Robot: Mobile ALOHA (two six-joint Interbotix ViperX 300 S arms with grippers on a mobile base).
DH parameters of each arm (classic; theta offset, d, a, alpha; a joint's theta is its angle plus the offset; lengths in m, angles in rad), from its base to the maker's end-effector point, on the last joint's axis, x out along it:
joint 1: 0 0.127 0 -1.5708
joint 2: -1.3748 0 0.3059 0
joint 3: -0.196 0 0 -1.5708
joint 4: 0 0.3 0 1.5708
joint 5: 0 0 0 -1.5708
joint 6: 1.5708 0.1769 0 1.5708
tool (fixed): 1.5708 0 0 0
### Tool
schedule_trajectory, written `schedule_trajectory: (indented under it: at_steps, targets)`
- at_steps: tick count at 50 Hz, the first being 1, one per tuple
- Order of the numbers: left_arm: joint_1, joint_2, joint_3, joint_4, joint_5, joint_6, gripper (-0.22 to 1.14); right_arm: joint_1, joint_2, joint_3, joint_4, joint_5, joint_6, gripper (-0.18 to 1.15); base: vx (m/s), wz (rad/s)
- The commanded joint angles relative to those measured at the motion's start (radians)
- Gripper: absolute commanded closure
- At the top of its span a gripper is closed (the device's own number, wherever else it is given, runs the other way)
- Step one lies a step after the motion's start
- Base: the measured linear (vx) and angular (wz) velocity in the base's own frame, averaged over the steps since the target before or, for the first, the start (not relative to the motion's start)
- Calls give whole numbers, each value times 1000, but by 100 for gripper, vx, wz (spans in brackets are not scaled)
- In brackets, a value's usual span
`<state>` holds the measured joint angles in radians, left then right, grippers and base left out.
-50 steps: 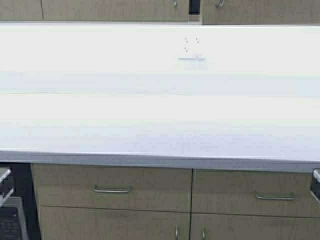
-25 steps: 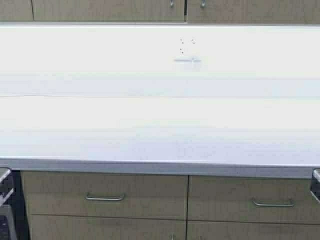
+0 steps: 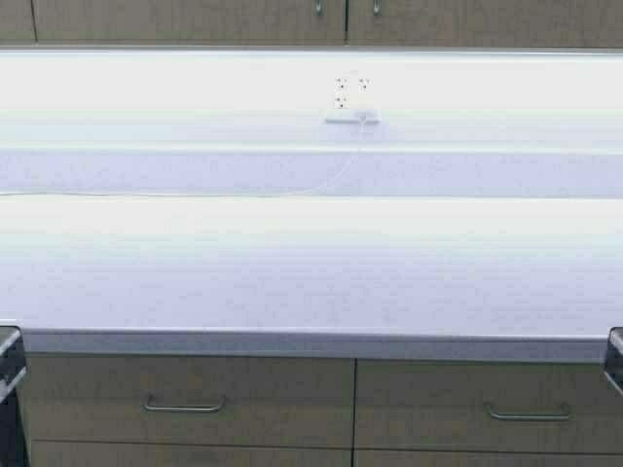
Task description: Open the cabinet, put the pot inside, then close it
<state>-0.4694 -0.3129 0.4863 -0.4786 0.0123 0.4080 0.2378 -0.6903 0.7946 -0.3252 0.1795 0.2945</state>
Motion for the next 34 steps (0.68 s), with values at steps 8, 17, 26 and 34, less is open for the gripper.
schedule_trajectory:
  at_steps: [8,17,26,34]
  targets:
    - [-2,-21,-2,2,-15,-11,88,3,-12,-5,5,-2,2,90,8,-3]
    - [-2,-23,-2,2,-20,-14,88,3,-15,-9,5,0,0,90,6,-5]
    - [-2,-25,5,2,-21,-15,88,2,-17,0,5,0,0,90,4,-2]
    - [-2,-23,18,2,-21,-15,88,2,-17,-5,5,0,-2,90,3,-2]
